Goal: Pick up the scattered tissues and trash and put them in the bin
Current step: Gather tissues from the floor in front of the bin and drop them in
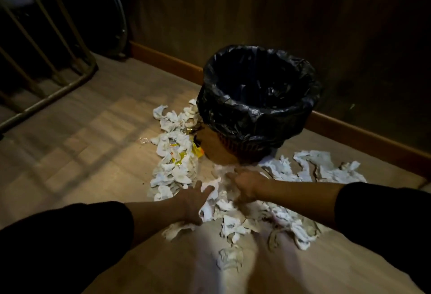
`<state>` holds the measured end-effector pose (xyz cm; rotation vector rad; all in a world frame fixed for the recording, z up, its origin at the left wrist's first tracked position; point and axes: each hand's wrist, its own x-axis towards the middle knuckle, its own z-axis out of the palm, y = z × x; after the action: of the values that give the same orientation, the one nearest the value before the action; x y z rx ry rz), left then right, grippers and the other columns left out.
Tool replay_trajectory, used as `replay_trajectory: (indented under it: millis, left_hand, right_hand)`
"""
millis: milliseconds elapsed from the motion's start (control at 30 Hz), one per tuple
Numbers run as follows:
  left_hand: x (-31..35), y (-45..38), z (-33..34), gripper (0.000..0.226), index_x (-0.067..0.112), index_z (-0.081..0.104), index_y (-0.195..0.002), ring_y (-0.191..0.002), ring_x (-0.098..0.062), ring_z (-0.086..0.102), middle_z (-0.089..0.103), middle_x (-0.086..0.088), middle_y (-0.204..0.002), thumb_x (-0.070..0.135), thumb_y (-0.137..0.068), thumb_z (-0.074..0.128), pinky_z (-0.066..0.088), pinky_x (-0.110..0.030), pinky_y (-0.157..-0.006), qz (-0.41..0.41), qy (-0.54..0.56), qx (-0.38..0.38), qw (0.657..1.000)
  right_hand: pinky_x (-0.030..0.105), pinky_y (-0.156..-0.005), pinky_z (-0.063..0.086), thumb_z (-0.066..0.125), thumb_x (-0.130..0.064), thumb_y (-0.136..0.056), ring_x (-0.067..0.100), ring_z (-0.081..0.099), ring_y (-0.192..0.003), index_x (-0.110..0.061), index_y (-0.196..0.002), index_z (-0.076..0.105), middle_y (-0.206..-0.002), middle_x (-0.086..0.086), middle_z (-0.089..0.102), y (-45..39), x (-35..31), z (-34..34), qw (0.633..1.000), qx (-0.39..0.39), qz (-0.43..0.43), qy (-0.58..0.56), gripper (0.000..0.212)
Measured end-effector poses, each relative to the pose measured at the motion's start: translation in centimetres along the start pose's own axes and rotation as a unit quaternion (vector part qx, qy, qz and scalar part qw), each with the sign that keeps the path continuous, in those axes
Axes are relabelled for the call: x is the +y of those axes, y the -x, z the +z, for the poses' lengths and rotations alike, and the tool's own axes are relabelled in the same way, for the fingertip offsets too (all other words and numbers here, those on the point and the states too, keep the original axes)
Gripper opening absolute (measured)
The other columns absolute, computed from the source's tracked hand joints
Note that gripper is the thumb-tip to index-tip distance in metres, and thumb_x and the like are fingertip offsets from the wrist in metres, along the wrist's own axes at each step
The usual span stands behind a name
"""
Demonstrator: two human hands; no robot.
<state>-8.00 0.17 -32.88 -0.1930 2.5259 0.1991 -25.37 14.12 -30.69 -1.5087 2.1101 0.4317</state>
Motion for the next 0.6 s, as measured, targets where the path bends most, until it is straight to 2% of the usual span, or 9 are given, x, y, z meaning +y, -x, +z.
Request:
replay_trajectory:
  millis: [100,200,333,433,533,600]
  left_hand:
    - [0.5,0.0,1.2,0.058,0.011,0.035,-0.14,-0.104,-0.045,0.06,0.036,-0.024,-0.141,0.016,-0.087,0.059,0.051,-0.046,-0.079,0.054,-0.043,0.029,0.997]
    - [0.7,-0.1,0.3,0.028,0.006,0.053,-0.119,-0.105,-0.04,0.058,0.052,-0.021,-0.124,0.013,-0.092,0.051,0.047,-0.043,-0.086,0.048,-0.028,0.04,0.998]
    - [0.0,0.0,-1.5,0.024,0.005,0.061,-0.109,-0.109,-0.034,0.057,0.059,-0.018,-0.118,0.018,-0.09,0.057,0.044,-0.032,-0.084,0.007,0.069,0.074,0.995]
    - [-1.3,0.8,-2.9,0.018,0.006,0.063,-0.101,-0.104,-0.033,0.059,0.064,-0.017,-0.11,0.015,-0.087,0.058,0.04,-0.027,-0.077,0.008,0.101,0.102,0.99]
    - [-2.4,1.8,-5.4,0.018,0.006,0.064,-0.099,-0.095,-0.03,0.061,0.066,-0.015,-0.101,0.015,-0.084,0.058,0.037,-0.026,-0.071,0.003,0.11,0.146,0.983]
    - [-2.9,2.6,-7.2,0.014,0.009,0.062,-0.092,-0.084,-0.029,0.059,0.063,-0.01,-0.088,0.016,-0.081,0.058,0.041,-0.029,-0.068,0.005,0.125,0.183,0.975]
  right_hand:
    - [0.038,-0.078,0.048,0.068,-0.031,-0.084,0.035,0.06,-0.104,-0.017,-0.13,0.043,-0.126,0.016,0.051,1.3,0.5,1.5,0.998,0.001,-0.064,0.029,0.054]
    - [0.036,-0.072,0.041,0.055,-0.02,-0.091,0.037,0.061,-0.098,-0.009,-0.12,0.052,-0.115,0.019,0.058,1.8,0.8,0.5,0.993,0.024,-0.105,0.046,0.031]
    - [0.037,-0.072,0.05,0.054,-0.009,-0.086,0.03,0.063,-0.09,-0.012,-0.103,0.062,-0.101,0.013,0.065,2.3,0.3,-2.4,0.993,0.07,-0.09,-0.006,0.019]
    - [0.03,-0.068,0.046,0.054,-0.006,-0.087,0.02,0.062,-0.083,-0.013,-0.11,0.064,-0.099,0.007,0.068,2.9,0.0,-5.1,0.992,0.083,-0.079,-0.043,0.026]
    - [0.023,-0.068,0.041,0.057,-0.009,-0.084,0.019,0.065,-0.082,-0.015,-0.109,0.068,-0.096,0.004,0.07,3.8,-0.1,-8.4,0.984,0.142,-0.07,-0.077,0.028]
    - [0.021,-0.063,0.043,0.059,-0.011,-0.084,0.013,0.064,-0.073,-0.016,-0.107,0.069,-0.094,0.002,0.071,4.9,-0.2,-10.4,0.976,0.182,-0.07,-0.099,0.026]
